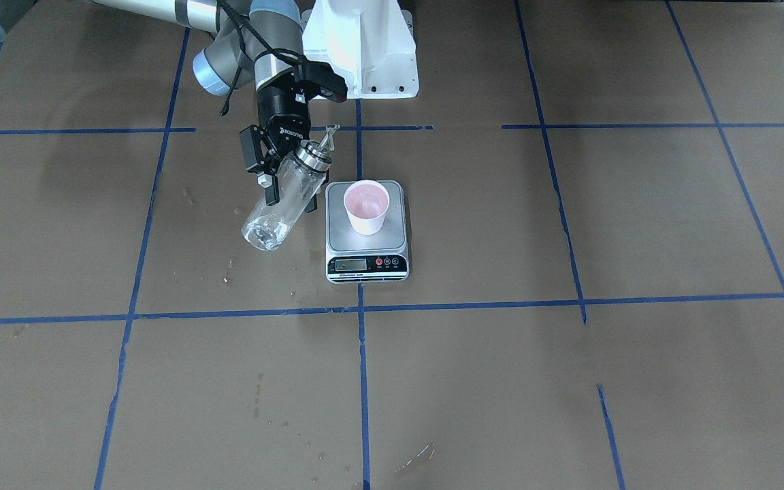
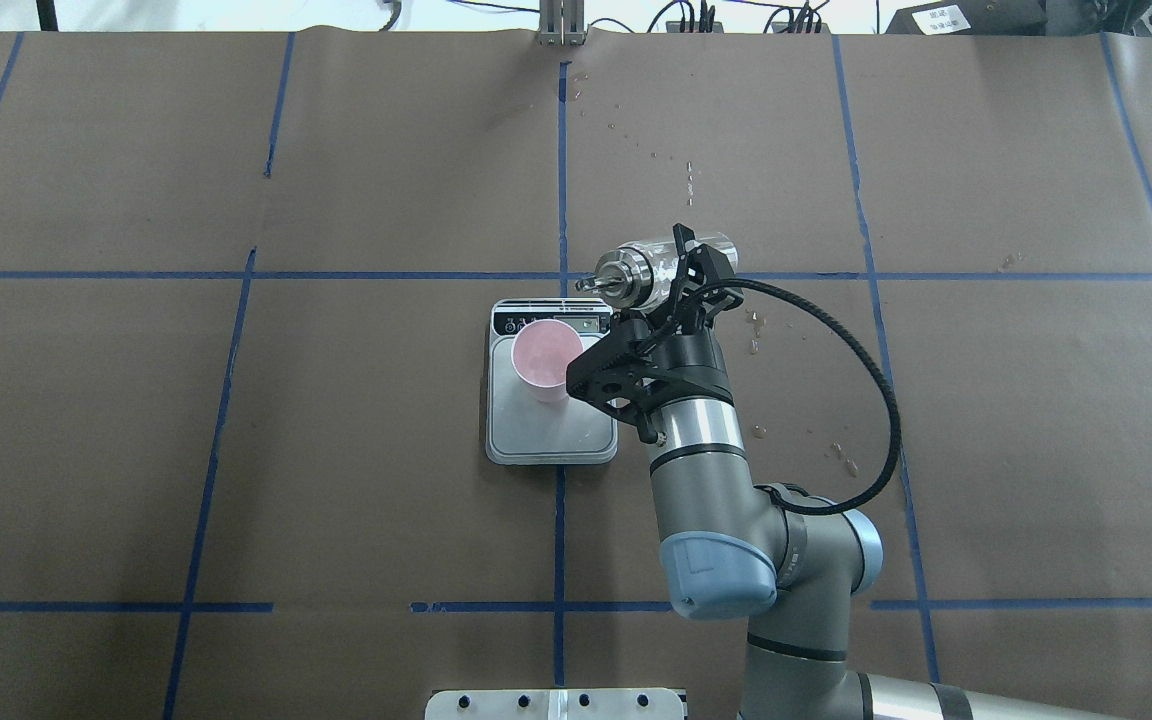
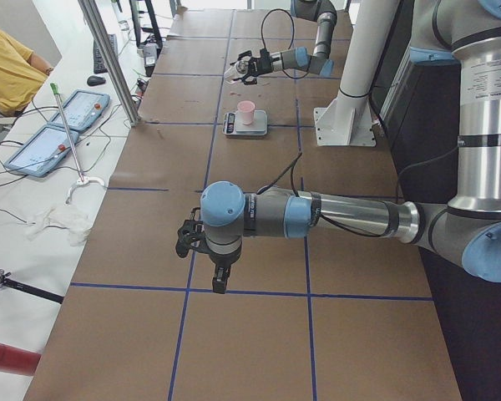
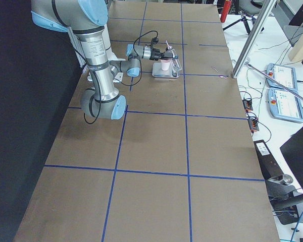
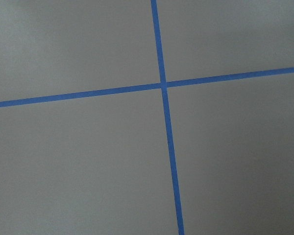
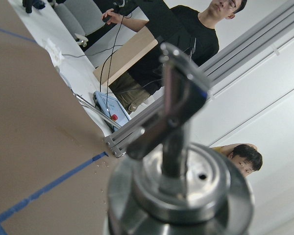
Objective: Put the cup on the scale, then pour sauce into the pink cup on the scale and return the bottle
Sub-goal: 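Tilt the bottle upright and move it away from the cup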
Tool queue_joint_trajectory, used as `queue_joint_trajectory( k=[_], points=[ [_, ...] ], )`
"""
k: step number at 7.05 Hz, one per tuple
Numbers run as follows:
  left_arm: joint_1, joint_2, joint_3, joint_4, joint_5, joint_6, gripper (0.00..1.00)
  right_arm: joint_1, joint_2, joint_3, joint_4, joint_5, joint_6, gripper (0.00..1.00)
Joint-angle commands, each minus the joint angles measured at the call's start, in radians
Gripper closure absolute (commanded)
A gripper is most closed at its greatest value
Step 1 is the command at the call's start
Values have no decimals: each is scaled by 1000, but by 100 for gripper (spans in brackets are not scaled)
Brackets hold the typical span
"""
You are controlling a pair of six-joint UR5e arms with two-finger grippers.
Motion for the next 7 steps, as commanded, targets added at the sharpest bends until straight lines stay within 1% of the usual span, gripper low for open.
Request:
queue_joint_trajectory(
  k=[1,2,3,4,5,6,7],
  points=[
    [0,0,2,0,0,0,0,3,-17,88,23,76,186,100],
    [0,0,2,0,0,0,0,5,-46,105,23,110,329,100],
    [0,0,2,0,0,0,0,10,-103,123,23,142,410,100],
    [0,0,2,0,0,0,0,11,-150,143,23,143,441,100],
    [0,0,2,0,0,0,0,11,-196,147,22,144,566,100],
    [2,0,2,0,0,2,0,11,-235,145,22,159,766,100],
    [2,0,2,0,0,0,0,11,-282,147,22,185,1012,100]
  ],
)
